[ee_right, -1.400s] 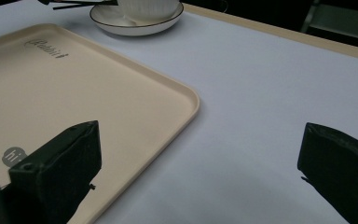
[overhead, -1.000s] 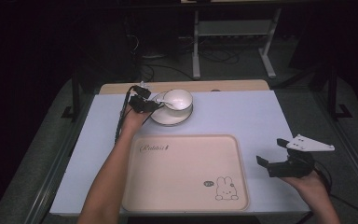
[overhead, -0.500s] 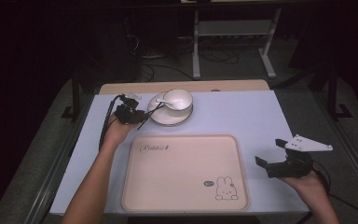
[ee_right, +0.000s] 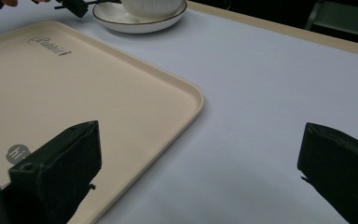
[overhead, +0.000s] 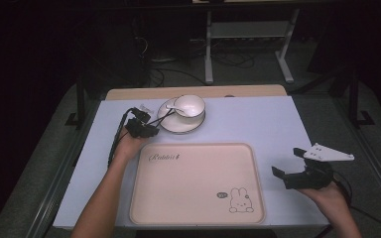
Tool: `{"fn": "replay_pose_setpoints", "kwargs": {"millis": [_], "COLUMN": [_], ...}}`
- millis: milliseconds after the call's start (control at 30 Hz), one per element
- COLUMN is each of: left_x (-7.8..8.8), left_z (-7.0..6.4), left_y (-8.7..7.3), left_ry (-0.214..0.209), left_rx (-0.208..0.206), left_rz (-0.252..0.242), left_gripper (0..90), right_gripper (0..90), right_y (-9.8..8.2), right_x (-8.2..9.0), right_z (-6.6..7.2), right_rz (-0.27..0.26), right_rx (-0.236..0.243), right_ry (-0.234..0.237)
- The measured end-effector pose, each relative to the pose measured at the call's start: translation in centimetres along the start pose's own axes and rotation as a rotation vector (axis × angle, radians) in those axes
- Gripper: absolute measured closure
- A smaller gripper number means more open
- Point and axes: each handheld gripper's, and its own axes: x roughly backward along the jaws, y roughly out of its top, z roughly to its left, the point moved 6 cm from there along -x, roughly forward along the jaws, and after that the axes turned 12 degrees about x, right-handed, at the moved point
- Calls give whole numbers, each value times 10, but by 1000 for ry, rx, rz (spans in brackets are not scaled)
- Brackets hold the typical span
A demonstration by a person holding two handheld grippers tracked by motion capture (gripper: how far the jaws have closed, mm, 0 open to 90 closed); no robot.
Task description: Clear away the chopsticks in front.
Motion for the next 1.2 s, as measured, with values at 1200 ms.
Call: {"fn": "replay_pose_setpoints", "kwargs": {"millis": [1200], "left_x": [84], "left_z": [11], "left_y": [-30], "left_ry": [-42], "left_rx": [103], "left_rz": [-116], "left_gripper": [856], "right_gripper": [0], "right_y": [2], "right_x": [2], "right_z": [-1], "right_rz": [-16], "right_rx": [0], "right_ry": [-7]}}
